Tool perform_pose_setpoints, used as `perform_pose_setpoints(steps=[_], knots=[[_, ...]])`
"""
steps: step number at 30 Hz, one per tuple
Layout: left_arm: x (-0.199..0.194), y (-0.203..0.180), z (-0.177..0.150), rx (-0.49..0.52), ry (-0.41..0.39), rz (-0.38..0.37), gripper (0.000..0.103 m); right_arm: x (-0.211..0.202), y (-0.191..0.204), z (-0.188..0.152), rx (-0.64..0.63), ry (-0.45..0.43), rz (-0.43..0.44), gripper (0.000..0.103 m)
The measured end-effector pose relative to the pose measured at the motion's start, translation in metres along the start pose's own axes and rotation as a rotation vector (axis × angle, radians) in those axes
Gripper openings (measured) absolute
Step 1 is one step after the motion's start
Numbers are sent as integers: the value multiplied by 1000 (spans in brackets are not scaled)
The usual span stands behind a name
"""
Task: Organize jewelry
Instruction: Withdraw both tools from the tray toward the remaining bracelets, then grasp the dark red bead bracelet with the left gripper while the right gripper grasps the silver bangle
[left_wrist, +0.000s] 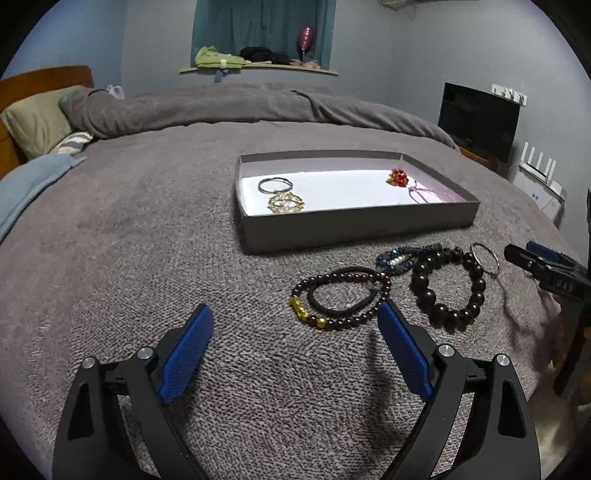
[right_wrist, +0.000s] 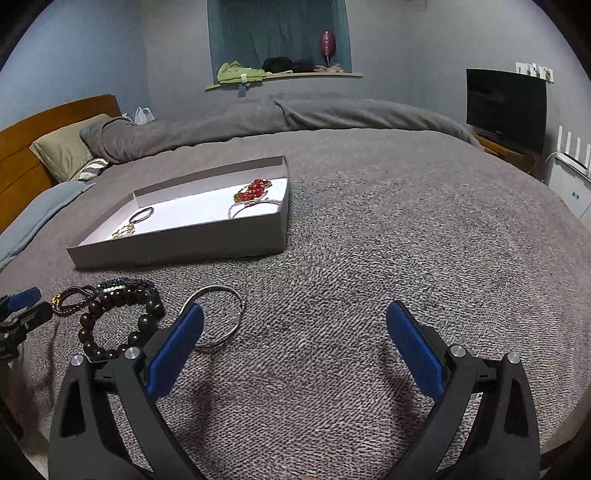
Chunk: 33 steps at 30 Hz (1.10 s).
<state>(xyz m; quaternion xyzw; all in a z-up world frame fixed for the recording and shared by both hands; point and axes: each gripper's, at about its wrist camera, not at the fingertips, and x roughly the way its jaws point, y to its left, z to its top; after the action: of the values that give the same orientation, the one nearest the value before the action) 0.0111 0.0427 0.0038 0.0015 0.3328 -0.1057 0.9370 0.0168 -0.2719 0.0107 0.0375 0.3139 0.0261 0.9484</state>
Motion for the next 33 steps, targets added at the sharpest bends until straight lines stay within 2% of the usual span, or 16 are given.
perform_pose_setpoints(steps=[2, 4, 7, 11, 13, 16, 19, 25, 33], knots=[[-1, 1, 1, -4, -9, 6, 82, 0, 0, -1, -2, -1, 1, 98], [-1, 2, 1, -7, -10, 2, 64, 1, 0, 0, -2, 1, 2, 98], [4, 0, 1, 1, 12, -9, 51, 1, -1, 0, 1, 7, 6, 98], [7, -3, 2, 15, 15, -10, 38, 2, -1, 1, 1, 8, 24, 98], [8, -2, 3, 9, 18, -17, 24, 2, 0, 1, -4, 9, 26, 98], [13, -2, 2, 20, 37, 3, 14, 1, 0, 1, -5, 8, 29, 98], [18, -4, 3, 28, 56, 3, 11, 1, 0, 1, -5, 8, 32, 98], [32, -9, 9, 52, 101, 18, 11, 2, 4, 0, -20, 16, 40, 98], [29, -9, 8, 65, 81, 16, 8, 5, 8, -1, -29, 30, 61, 98]])
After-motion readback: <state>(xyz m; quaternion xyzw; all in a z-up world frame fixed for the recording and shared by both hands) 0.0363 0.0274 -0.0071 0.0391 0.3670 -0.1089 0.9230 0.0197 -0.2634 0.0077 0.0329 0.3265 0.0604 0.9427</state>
